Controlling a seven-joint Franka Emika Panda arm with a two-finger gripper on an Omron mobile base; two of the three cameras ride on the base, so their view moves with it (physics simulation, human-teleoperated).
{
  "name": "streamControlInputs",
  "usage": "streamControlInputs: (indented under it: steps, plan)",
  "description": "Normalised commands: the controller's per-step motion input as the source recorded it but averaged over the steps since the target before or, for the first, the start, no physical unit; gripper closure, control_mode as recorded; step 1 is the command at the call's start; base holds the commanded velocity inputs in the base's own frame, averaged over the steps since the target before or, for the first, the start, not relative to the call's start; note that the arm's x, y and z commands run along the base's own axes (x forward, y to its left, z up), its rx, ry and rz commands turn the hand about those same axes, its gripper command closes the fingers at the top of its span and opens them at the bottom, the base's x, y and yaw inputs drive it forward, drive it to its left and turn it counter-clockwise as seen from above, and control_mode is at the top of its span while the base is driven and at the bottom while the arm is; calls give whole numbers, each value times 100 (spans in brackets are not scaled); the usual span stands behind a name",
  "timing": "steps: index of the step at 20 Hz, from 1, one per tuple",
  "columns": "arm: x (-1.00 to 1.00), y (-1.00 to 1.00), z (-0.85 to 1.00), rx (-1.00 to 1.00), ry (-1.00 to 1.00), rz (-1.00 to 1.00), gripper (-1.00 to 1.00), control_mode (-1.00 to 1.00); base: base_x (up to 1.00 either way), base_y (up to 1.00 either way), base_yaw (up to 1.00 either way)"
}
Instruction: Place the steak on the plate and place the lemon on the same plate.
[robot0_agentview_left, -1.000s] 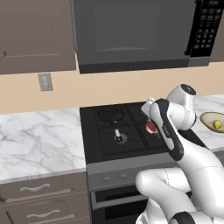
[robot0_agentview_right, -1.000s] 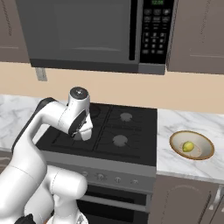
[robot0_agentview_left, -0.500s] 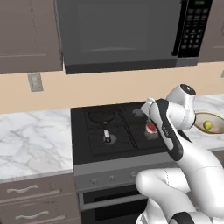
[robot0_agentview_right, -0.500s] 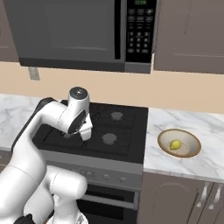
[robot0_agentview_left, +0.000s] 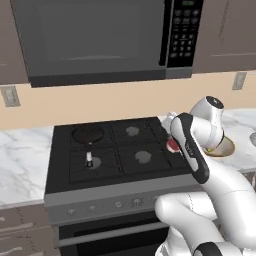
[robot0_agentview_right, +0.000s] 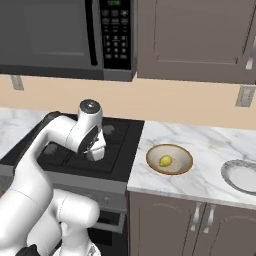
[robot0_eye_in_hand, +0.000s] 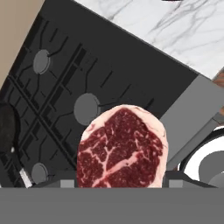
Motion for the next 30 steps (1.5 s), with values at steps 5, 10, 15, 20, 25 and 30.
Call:
streamControlInputs:
  steps: [5, 10, 15, 20, 25, 30]
  plan:
    - [0, 0, 0, 0, 0, 0, 100, 100, 0, -66, 0]
    - [0, 0, 0, 0, 0, 0, 100, 100, 0, -65, 0]
    - [0, 0, 0, 0, 0, 0, 100, 100, 0, -63, 0]
    - [0, 0, 0, 0, 0, 0, 100, 100, 11, -59, 0]
    - [0, 0, 0, 0, 0, 0, 100, 100, 21, -57, 0]
    - [0, 0, 0, 0, 0, 0, 100, 100, 28, -54, 0]
